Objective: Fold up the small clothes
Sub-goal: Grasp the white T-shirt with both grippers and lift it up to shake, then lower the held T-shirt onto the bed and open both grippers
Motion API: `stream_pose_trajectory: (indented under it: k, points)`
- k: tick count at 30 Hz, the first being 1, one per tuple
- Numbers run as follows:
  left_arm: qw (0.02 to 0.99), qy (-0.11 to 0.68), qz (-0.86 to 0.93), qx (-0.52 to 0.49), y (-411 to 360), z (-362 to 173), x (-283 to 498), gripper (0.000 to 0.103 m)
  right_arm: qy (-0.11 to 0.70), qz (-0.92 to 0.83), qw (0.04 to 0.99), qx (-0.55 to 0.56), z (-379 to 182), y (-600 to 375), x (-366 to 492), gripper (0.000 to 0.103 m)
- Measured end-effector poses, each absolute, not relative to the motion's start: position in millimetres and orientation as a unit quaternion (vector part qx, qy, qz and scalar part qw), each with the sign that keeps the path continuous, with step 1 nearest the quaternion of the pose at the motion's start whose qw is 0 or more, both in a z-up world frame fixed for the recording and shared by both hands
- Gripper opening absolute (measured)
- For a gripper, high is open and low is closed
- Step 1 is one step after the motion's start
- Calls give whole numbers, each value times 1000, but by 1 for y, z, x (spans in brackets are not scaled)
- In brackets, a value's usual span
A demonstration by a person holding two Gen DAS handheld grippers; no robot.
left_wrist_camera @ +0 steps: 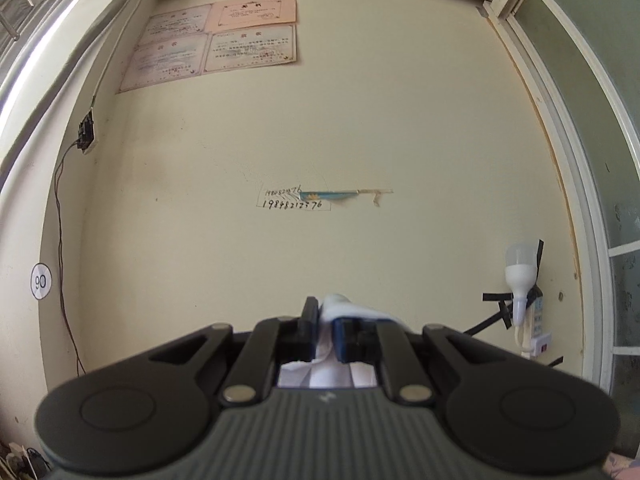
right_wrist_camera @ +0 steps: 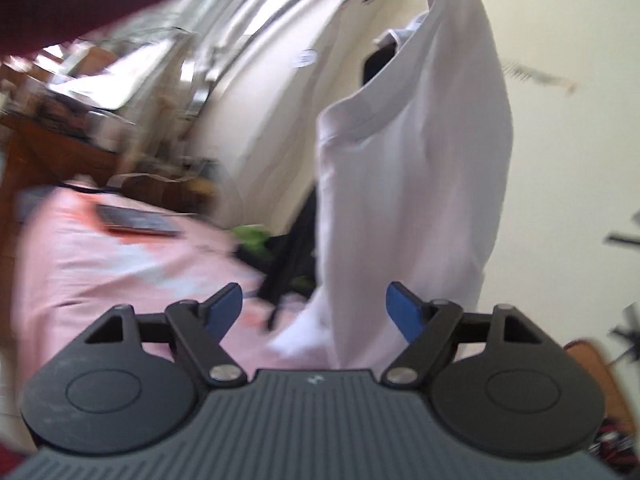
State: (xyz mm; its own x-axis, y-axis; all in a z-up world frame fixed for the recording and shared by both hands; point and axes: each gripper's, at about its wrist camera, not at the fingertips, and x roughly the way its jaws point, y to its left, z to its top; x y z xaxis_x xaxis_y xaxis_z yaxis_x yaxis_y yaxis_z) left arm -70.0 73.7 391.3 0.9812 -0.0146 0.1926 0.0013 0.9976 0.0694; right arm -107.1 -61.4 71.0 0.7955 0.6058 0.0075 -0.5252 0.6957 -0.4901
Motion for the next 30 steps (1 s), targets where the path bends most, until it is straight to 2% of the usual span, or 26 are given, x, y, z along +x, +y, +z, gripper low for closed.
stream_pose_trajectory:
  k: [1, 2, 3, 4, 6, 11, 16, 24, 27, 30]
  points:
    - [994, -99, -1, 33, 74, 392, -74, 8, -97, 283, 924, -240, 72, -57, -101, 77]
    - [994, -102, 2, 33, 75, 393, -78, 8, -103, 262, 929, -240, 73, -55, -95, 58]
    - [994, -104, 6, 34, 76, 394, -83, 8, -95, 250, 933, -239, 77, -56, -87, 17]
    - [993, -109, 11, 36, 79, 394, -87, 8, -79, 249, 938, -230, 83, -60, -81, 6]
    - [991, -123, 27, 40, 84, 395, -97, 8, -78, 248, 947, -188, 101, -85, -77, 5]
    - [987, -153, 40, 23, 97, 404, -117, 8, -152, 146, 963, -168, 162, -139, -74, 4]
    - [981, -190, 42, 3, 106, 420, -143, 8, -237, 87, 955, -158, 254, -177, -80, 4]
    - [965, -251, 77, -14, 123, 456, -188, 8, -306, 77, 935, -162, 400, -197, -106, 5]
    - [964, -255, 77, -21, 130, 462, -193, 8, -313, 71, 931, -175, 423, -195, -113, 5]
    - [969, -237, 74, -16, 129, 454, -183, 8, -293, 66, 934, -192, 414, -195, -114, 5]
